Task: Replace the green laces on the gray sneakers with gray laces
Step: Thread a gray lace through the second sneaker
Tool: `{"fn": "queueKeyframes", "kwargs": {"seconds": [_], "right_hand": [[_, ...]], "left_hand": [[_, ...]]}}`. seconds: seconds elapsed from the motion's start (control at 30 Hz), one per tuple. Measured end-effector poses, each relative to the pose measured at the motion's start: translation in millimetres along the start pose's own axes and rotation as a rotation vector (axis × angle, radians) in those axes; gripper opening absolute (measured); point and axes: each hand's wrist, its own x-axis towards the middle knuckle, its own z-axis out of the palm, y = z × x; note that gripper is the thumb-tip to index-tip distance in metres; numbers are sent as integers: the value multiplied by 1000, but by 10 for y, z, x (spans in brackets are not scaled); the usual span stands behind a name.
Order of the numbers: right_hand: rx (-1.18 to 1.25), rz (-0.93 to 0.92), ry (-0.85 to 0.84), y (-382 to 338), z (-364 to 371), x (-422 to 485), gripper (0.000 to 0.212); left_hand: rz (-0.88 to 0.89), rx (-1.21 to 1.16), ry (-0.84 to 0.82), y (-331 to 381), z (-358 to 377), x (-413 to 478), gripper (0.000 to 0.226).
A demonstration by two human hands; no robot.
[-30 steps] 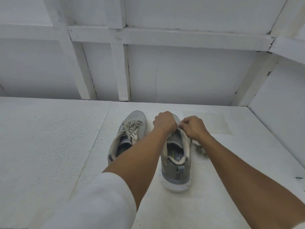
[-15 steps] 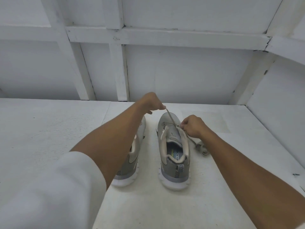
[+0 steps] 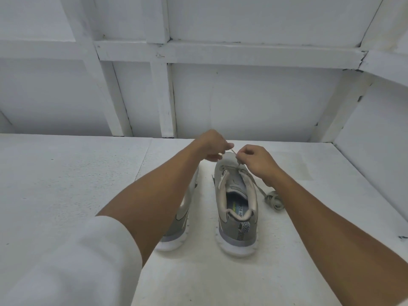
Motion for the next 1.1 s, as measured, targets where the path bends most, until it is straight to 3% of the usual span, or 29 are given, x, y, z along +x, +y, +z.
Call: {"fn": "queueKeyframes", "kwargs": {"seconds": [0.13, 0.37, 0.63, 1.1], "right_hand": [[-27, 44, 20, 54, 32, 31, 12], [-188, 3, -42, 67, 103, 57, 13], [-396, -29, -165, -5, 132, 61, 8], [-475, -19, -129, -15, 213, 62, 16]], "left_hand": [[-231, 49, -99, -79, 189, -57, 28], [-261, 87, -69, -150, 257, -5, 18], [-307, -45, -131, -258, 206, -21, 28], [-337, -210, -142, -310, 190, -40, 23]]}}
